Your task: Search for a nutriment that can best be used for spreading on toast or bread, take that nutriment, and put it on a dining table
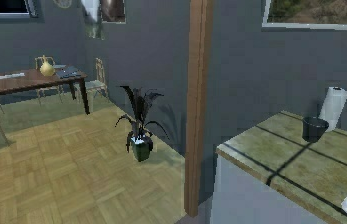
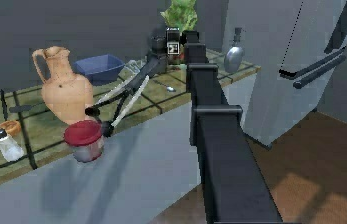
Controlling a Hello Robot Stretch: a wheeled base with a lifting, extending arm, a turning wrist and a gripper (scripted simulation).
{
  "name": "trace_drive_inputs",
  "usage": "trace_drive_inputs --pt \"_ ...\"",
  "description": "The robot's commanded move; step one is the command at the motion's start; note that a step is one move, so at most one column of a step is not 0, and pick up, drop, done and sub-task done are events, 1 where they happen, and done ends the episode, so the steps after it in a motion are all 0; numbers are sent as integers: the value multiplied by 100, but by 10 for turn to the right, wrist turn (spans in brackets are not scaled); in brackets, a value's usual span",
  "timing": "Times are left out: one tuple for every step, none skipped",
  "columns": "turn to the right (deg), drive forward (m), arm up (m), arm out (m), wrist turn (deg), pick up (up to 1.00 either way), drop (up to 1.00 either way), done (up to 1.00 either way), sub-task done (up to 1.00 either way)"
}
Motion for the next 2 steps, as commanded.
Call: trace_drive_inputs --pt "0 0 0 -44 0 0 0 0 0" --pt "-360 0 0 0 0 0 0 0 0"
